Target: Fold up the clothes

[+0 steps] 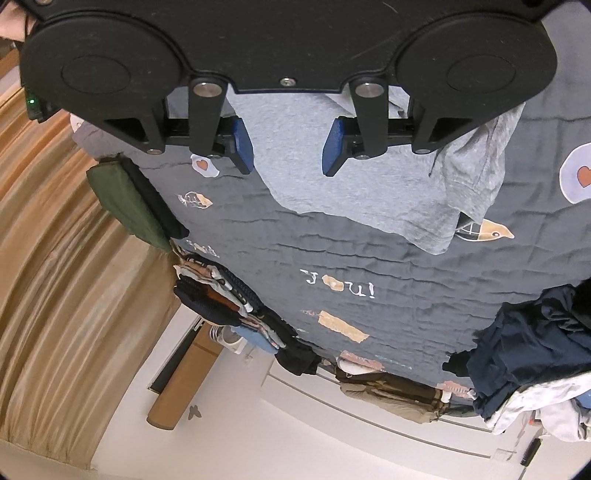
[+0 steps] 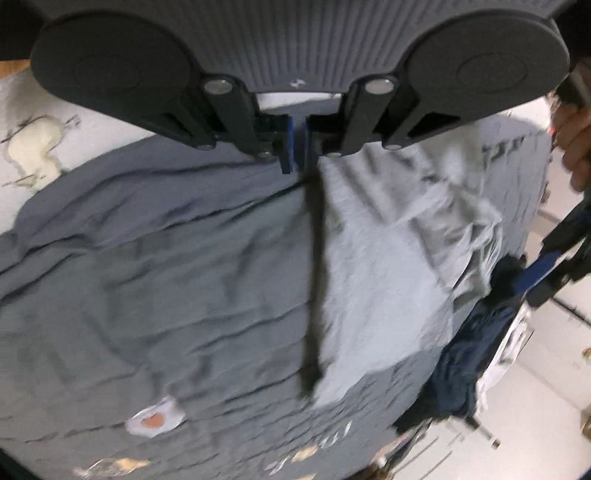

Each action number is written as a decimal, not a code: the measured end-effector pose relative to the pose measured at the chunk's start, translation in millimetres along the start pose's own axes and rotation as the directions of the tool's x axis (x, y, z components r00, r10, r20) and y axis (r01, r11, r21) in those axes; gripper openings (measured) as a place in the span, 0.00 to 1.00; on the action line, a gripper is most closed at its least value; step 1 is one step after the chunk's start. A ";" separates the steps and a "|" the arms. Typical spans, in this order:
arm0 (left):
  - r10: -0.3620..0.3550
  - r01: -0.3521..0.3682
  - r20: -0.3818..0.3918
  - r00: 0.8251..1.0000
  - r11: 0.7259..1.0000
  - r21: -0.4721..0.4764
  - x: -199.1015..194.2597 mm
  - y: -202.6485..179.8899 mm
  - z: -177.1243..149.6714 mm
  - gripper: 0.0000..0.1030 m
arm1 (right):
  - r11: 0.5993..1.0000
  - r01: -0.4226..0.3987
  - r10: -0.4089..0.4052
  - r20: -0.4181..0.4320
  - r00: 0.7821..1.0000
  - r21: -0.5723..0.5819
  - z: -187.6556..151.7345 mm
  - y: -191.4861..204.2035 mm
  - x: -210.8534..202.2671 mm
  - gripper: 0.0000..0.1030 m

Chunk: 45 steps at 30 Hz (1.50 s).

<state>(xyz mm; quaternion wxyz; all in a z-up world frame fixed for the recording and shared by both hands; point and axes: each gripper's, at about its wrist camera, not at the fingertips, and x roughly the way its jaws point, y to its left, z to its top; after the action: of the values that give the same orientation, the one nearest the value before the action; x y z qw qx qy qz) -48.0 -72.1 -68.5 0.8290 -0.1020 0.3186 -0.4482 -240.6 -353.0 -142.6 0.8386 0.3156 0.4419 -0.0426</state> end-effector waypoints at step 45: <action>0.198 -0.187 0.068 0.978 0.973 -0.134 -52.3 87.7 18.1 0.48 | 0.872 -0.206 0.280 0.108 0.954 -0.444 98.1 152.0 64.1 0.08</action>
<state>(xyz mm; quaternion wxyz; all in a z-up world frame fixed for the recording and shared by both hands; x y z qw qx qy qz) 2.1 18.7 -71.5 0.8726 -0.1409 0.3211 -0.3401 -78.4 -274.1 -76.9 0.9202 0.1724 0.3245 0.1350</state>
